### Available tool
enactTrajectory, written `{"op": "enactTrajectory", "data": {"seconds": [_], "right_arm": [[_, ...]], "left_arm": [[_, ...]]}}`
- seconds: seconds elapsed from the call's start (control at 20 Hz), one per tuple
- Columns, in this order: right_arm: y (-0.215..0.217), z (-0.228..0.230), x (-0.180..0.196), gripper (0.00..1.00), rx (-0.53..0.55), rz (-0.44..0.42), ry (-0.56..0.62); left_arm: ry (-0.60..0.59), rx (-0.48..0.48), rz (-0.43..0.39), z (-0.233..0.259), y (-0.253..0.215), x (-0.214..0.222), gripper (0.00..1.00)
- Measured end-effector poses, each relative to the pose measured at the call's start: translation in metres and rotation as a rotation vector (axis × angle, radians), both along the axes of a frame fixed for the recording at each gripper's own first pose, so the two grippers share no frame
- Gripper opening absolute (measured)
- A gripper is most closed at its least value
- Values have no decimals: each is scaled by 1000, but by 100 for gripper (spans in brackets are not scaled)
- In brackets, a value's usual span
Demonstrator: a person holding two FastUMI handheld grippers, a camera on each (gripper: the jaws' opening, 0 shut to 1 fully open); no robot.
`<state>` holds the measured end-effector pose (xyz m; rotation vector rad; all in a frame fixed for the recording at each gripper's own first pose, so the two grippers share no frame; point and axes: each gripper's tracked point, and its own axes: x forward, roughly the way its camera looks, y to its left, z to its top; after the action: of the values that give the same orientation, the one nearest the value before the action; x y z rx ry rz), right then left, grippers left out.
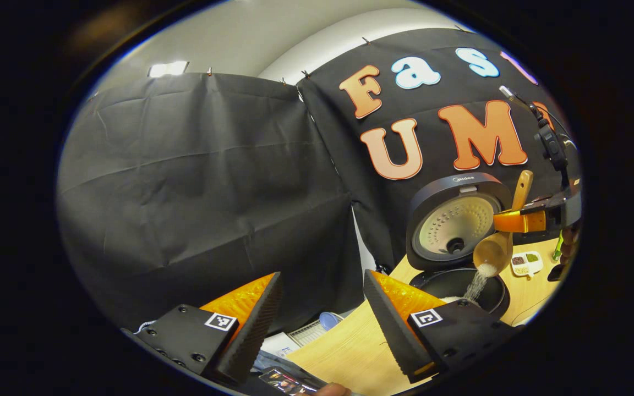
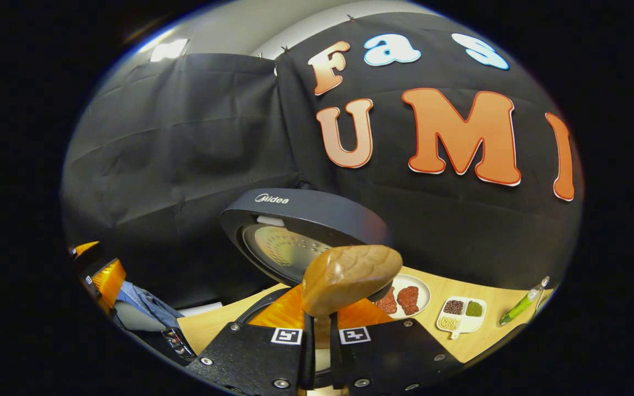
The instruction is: Close the left gripper, press the button to open the rice cooker; take a wooden spoon from the chopstick holder with the right hand, scoop a spoonful of rice and pour it into the rice cooker, then put the wooden spoon back into the chopstick holder.
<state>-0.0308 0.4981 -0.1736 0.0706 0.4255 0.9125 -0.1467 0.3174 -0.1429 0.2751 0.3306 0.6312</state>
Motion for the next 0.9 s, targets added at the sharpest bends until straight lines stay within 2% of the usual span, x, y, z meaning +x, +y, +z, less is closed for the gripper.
{"op": "enactTrajectory", "data": {"seconds": [0.05,0.3,0.65,0.75,0.8,0.85,0.9], "right_arm": [[-1,1,-3,10,-2,8,-11],[-7,11,-9,11,11,28,-64],[-23,21,3,10,-5,6,-150],[-21,21,-1,10,-16,14,-184],[-20,22,-1,10,-22,25,-203],[-19,21,-2,11,-25,34,-211],[-20,22,-1,11,-28,41,-222]], "left_arm": [[0,1,-1,-1,1,0,99],[13,-1,-9,-5,-4,3,99],[25,5,-32,-4,-15,8,99],[28,10,-39,-4,-19,10,91],[27,13,-44,-3,-21,11,91],[27,15,-46,-3,-23,11,100],[27,17,-48,-2,-25,13,91]]}}
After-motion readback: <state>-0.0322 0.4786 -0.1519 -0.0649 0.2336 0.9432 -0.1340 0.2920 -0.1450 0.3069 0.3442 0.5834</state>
